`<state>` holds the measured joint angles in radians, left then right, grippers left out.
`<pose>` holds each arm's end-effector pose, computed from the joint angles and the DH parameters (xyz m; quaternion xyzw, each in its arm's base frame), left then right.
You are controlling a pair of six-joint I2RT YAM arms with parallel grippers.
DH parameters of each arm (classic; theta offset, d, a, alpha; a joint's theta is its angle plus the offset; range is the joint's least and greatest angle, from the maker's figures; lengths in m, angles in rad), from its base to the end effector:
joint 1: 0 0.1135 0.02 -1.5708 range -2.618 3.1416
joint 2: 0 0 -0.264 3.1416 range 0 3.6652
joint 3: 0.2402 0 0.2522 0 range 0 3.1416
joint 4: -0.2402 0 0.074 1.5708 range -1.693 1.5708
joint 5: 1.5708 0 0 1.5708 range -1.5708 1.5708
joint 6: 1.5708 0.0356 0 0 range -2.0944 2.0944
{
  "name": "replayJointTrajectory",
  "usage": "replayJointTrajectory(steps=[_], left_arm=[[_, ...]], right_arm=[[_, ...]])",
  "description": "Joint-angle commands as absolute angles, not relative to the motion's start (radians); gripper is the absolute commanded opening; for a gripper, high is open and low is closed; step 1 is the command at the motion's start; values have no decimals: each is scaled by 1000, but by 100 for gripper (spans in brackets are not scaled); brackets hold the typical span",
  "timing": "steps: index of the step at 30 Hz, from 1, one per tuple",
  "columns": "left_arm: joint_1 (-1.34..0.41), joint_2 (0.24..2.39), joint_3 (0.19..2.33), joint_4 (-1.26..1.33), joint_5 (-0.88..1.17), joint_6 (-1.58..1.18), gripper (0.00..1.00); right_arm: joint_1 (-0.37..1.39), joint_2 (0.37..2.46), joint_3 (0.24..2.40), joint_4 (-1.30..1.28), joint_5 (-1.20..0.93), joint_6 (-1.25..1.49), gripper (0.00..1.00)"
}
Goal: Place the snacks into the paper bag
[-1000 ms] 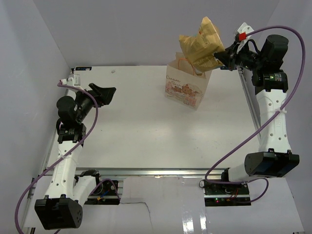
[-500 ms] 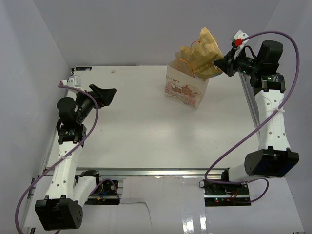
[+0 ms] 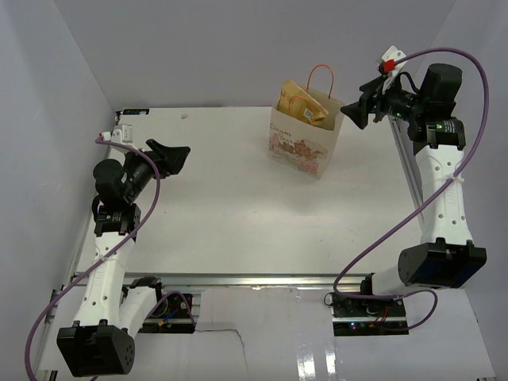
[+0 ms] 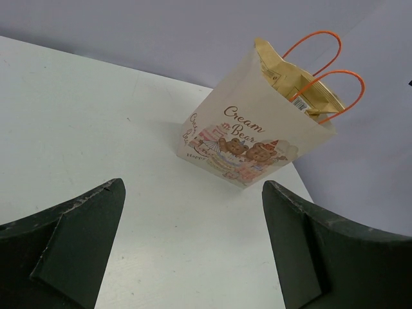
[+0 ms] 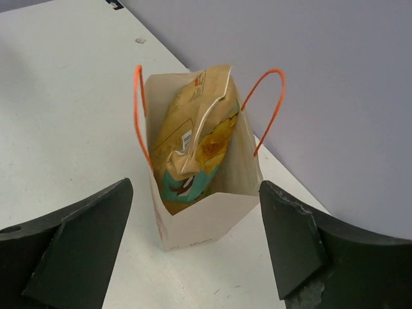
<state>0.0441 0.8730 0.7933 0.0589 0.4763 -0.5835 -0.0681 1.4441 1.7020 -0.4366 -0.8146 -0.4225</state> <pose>0.2055 -0.0073 0.3539 -0.0573 0.7113 -0.3436 0.6105 0.3061 0.0051 0.4784 -0.3742 0.6488 0.1519 0.6449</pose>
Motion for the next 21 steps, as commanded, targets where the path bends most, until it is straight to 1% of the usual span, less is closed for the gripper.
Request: replayJointTrajectory(steps=[1, 2, 4, 5, 8, 10, 11, 15, 19, 21], left_arm=[[49, 853, 811, 37, 486, -568, 98], [49, 854, 816, 25, 486, -565, 98], [48, 857, 830, 11, 486, -557, 98], [49, 861, 834, 6, 491, -552, 98], [49, 882, 868, -96, 494, -514, 98], [49, 899, 891, -150, 485, -489, 98], [49, 903, 914, -200, 476, -476, 98], [49, 899, 928, -252, 446, -428, 98], [48, 874, 914, -255, 445, -422, 98], [49, 871, 899, -255, 449, -426, 98]], right_arm=[[-72, 1445, 1769, -391, -779, -381, 86], [-74, 1440, 1770, -391, -740, -355, 96], [-75, 1427, 1752, -390, -660, -309, 90], [-77, 1408, 1738, -385, -553, -246, 90], [-84, 1399, 1656, -420, -451, -209, 90], [-86, 1399, 1609, -495, -390, -190, 90], [-86, 1396, 1585, -517, -306, -178, 90], [-86, 1344, 1432, -566, -117, -118, 90], [-86, 1211, 1162, -487, -17, -106, 90], [-86, 1143, 1103, -433, 32, -92, 90]])
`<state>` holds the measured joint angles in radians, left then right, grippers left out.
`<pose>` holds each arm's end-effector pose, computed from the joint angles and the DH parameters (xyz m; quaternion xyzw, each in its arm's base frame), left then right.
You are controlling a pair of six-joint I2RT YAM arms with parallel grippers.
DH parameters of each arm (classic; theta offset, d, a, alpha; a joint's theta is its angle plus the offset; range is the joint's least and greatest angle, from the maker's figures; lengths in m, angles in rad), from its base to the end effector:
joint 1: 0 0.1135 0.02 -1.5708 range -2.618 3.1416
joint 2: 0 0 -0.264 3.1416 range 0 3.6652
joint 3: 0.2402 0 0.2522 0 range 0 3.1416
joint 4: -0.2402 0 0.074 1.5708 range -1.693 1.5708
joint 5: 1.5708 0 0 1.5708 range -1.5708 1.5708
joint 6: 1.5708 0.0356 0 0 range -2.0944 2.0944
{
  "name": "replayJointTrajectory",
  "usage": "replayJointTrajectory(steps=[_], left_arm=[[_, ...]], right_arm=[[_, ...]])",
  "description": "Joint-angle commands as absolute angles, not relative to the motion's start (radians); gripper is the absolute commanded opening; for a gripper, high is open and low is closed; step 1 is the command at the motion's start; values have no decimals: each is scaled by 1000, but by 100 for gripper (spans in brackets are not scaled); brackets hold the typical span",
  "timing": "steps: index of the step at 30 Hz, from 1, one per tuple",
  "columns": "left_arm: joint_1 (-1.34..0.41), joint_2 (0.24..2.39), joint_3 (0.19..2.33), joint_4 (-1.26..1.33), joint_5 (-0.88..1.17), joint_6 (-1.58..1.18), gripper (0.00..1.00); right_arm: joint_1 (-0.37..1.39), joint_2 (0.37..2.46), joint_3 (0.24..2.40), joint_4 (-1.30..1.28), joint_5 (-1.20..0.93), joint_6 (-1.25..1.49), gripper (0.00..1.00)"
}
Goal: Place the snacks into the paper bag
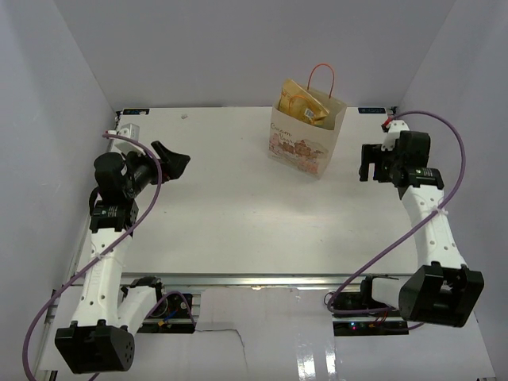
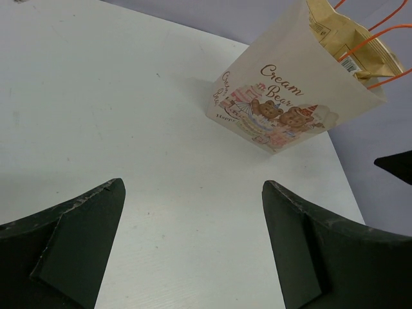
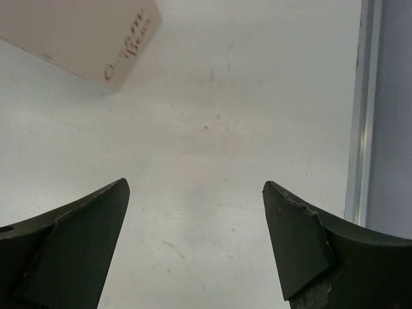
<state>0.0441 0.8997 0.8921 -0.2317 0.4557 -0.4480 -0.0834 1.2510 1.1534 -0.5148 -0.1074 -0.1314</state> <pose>0.2047 -0.0067 0.3533 -0.0513 0.7770 -0.2947 0.5538 0.2755 -0.0192 0.3371 -0.0460 0.8852 -0.0020 0.4629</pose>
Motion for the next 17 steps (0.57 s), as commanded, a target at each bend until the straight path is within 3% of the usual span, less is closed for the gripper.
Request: replayJointTrajectory(steps=[1, 17], left_arm=[[49, 871, 893, -255, 454, -431, 98], [48, 831, 802, -278, 469, -419, 98]], right_arm=[[-87, 1138, 1089, -436, 69, -81, 90], [-87, 1112, 1065, -399, 123, -224, 90]])
